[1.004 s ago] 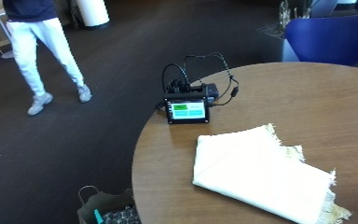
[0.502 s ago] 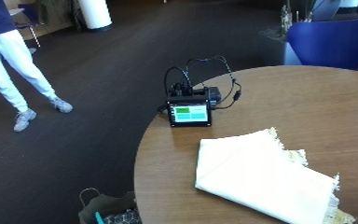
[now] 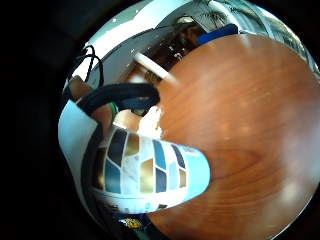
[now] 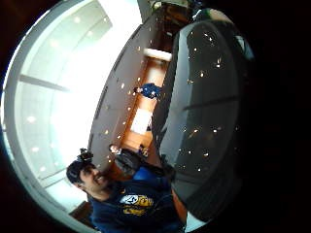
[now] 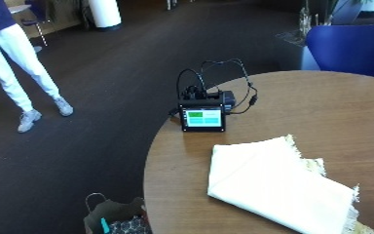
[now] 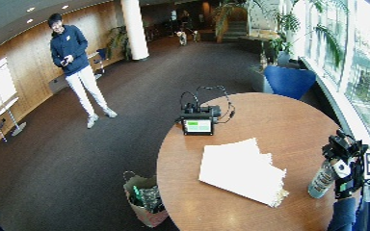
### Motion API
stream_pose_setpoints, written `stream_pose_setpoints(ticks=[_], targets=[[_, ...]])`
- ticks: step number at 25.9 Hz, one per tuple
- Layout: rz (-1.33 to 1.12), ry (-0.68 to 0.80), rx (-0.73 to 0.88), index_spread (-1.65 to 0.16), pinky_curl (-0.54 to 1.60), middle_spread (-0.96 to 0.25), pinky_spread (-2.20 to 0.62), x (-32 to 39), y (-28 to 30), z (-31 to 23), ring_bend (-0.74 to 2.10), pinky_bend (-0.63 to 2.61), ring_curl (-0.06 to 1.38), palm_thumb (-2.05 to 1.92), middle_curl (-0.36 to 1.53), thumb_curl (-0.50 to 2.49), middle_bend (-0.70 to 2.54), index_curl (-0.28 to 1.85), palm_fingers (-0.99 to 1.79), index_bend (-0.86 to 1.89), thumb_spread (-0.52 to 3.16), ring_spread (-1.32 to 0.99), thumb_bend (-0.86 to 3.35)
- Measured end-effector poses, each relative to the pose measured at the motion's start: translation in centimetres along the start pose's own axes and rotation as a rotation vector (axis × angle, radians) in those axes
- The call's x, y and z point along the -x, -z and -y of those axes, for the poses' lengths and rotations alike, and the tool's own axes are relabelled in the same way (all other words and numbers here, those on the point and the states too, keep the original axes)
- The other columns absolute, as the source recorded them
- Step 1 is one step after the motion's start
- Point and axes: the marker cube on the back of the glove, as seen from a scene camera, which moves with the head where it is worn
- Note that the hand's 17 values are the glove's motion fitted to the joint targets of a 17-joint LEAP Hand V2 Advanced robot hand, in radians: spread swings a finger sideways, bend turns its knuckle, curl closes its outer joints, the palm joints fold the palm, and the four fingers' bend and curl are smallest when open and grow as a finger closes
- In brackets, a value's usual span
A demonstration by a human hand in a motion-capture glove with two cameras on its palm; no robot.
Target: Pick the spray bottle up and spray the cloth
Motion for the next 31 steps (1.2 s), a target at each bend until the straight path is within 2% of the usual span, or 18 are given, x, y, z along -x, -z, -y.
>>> stream_pose_setpoints(ticks=[4, 11, 16, 24, 31], targets=[[-0.011, -0.012, -0.004, -0.37, 0.38, -0.16, -0.17, 0.0, -0.4, 0.7, 0.69, 0.6, 0.4, 0.95, 0.46, 0.52, 0.63, 0.04, 1.05, 0.08, 0.75, -0.22, 0.07], [-0.074, 0.091, -0.171, -0.33, 0.38, -0.12, -0.24, 3.2, -2.0, 2.7, 0.66, 0.55, 0.41, 0.98, 0.46, 0.58, 0.61, 0.12, 1.19, 0.12, 0.64, -0.21, 0.03], [-0.084, 0.1, -0.178, -0.31, 0.37, -0.11, -0.25, 4.9, -2.6, 3.3, 0.64, 0.53, 0.41, 0.99, 0.46, 0.62, 0.59, 0.16, 1.22, 0.14, 0.59, -0.21, 0.0], [-0.173, 0.132, -0.023, -0.29, 0.36, -0.09, -0.26, 8.8, -4.4, 4.0, 0.6, 0.49, 0.41, 1.01, 0.46, 0.66, 0.55, 0.24, 1.26, 0.17, 0.54, -0.2, -0.02], [-0.336, 0.092, 0.275, -0.28, 0.36, -0.09, -0.27, 12.5, -9.8, 4.3, 0.58, 0.48, 0.42, 1.01, 0.46, 0.69, 0.54, 0.28, 1.26, 0.16, 0.51, -0.2, -0.02]])
